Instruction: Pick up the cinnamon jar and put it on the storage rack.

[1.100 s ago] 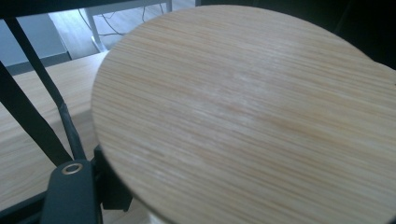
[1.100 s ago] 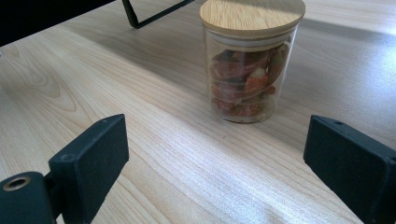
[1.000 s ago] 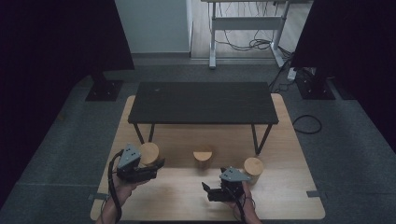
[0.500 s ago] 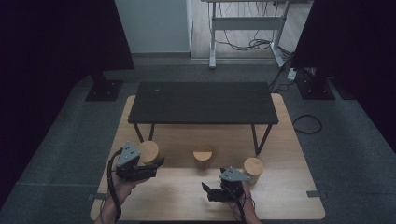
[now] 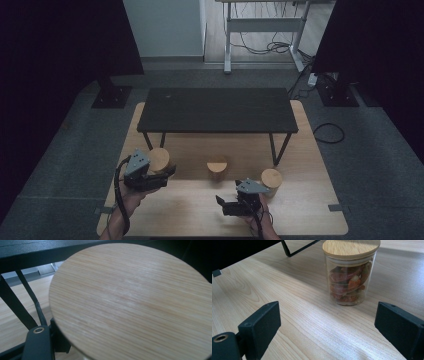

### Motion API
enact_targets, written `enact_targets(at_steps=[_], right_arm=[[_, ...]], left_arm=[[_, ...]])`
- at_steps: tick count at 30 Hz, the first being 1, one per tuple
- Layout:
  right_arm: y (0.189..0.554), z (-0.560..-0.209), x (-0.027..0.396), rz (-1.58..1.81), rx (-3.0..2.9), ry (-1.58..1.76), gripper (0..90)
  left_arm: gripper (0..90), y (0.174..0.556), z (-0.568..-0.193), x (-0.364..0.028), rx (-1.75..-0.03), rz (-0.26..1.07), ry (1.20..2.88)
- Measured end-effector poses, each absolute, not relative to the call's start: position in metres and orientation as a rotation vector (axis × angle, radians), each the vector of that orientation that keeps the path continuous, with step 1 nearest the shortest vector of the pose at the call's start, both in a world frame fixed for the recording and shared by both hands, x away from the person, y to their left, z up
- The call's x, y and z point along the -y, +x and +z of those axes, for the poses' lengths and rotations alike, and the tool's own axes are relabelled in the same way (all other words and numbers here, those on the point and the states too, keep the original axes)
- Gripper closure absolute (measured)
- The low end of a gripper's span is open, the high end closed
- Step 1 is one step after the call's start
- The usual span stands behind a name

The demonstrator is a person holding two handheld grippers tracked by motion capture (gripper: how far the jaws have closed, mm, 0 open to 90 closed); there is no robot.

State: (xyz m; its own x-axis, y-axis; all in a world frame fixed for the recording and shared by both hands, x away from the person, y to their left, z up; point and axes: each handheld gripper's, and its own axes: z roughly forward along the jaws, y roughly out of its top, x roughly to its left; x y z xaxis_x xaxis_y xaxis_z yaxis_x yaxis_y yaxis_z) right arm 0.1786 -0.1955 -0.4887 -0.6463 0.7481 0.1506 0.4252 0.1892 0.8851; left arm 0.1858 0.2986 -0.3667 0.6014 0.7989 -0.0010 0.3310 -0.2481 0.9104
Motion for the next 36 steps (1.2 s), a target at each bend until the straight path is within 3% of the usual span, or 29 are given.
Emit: enact_targets(at_steps=[36], right_arm=[[0.179, -0.491, 0.195, 1.446, -2.152, 1.122, 6.1]], left_arm=[[25.1, 0.203, -0.344, -0.293, -0.915, 0.599, 1.820]])
